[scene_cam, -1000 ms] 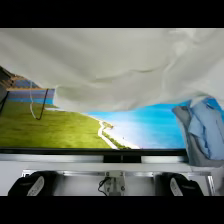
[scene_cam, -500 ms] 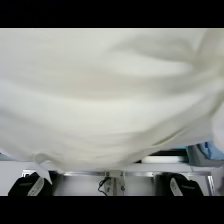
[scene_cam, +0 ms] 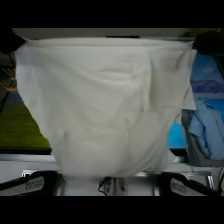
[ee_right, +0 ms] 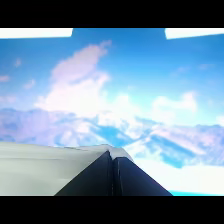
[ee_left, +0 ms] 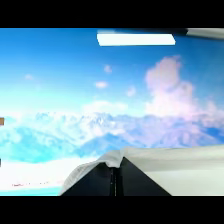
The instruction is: Fold the shirts.
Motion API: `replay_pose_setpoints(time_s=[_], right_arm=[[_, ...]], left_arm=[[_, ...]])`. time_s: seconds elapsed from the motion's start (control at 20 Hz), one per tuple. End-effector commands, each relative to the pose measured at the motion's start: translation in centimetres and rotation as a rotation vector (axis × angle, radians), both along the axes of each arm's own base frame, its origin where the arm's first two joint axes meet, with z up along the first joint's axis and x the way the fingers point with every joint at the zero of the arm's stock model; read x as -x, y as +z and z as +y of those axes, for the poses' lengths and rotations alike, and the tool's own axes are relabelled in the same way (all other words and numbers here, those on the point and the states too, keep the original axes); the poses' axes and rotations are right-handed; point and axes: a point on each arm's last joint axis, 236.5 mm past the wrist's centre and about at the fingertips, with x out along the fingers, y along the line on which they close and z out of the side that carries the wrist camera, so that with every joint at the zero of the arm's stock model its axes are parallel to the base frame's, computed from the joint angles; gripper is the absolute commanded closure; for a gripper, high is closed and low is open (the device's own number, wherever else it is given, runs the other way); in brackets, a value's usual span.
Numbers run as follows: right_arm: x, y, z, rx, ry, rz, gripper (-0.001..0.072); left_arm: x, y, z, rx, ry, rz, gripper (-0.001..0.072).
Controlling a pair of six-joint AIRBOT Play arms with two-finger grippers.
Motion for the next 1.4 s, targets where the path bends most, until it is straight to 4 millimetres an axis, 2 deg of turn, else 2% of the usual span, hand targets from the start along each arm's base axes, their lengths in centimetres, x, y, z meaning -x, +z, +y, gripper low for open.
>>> replay_pose_setpoints(time_s=[0.0, 0.05, 0.15, 0.3, 0.45, 0.55, 0.65, 0.8, 0.9, 0.95, 1.05, 1.2, 1.3, 1.35], right_arm=[[-5.9, -13.7, 0.3, 0.036, 0.005, 0.206, 0.0648], [-7.3, -16.6, 1.0, 0.034, 0.000, 0.224, 0.0647], [-9.5, -20.7, 1.8, 0.016, -0.028, 0.227, 0.0647], [-11.7, -23.6, 2.0, -0.062, -0.105, 0.202, 0.0647], [-11.3, -25.2, 2.0, -0.091, -0.131, 0.246, 0.0647], [-9.3, -25.7, 2.4, -0.075, -0.104, 0.336, 0.0647], [-5.8, -25.4, 1.9, 0.005, -0.039, 0.459, 0.0647], [-0.3, -22.5, -0.5, 0.151, -0.020, 0.610, 0.0647], [1.6, -20.6, 1.3, 0.079, 0.003, 0.635, 0.0647], [2.2, -20.5, 2.1, 0.058, 0.018, 0.656, 0.0647], [4.4, -22.6, 3.6, 0.059, 0.054, 0.768, 0.0647], [7.3, -27.7, 4.8, 0.062, 0.077, 0.922, 0.0647], [8.2, -29.5, 4.8, 0.055, 0.053, 0.974, 0.0647], [8.2, -29.7, 4.8, 0.050, 0.044, 0.974, 0.0647]], left_arm=[[-5.8, -12.4, 1.8, -0.020, 0.026, 0.203, 0.0679], [-7.1, -14.5, 2.1, -0.012, 0.041, 0.212, 0.0679], [-9.4, -17.0, 2.5, 0.006, 0.065, 0.196, 0.0679], [-11.4, -19.5, 2.3, 0.050, 0.086, 0.183, 0.0678], [-10.4, -22.3, 1.9, 0.054, 0.062, 0.275, 0.0678], [-8.1, -23.4, 1.1, 0.034, -0.003, 0.371, 0.0678], [-4.5, -24.3, 1.0, -0.016, -0.074, 0.506, 0.0679], [0.8, -24.1, 2.7, -0.123, -0.112, 0.691, 0.0679], [2.1, -22.8, 2.8, -0.139, -0.125, 0.709, 0.0679], [2.9, -22.6, 2.7, -0.139, -0.134, 0.733, 0.0679], [4.6, -23.8, 2.4, -0.128, -0.151, 0.811, 0.0679], [7.9, -27.9, 2.1, -0.092, -0.146, 0.959, 0.0679], [9.7, -29.9, 1.9, -0.080, -0.151, 1.023, 0.0679], [9.9, -30.7, 1.8, -0.074, -0.139, 1.031, 0.0679]])
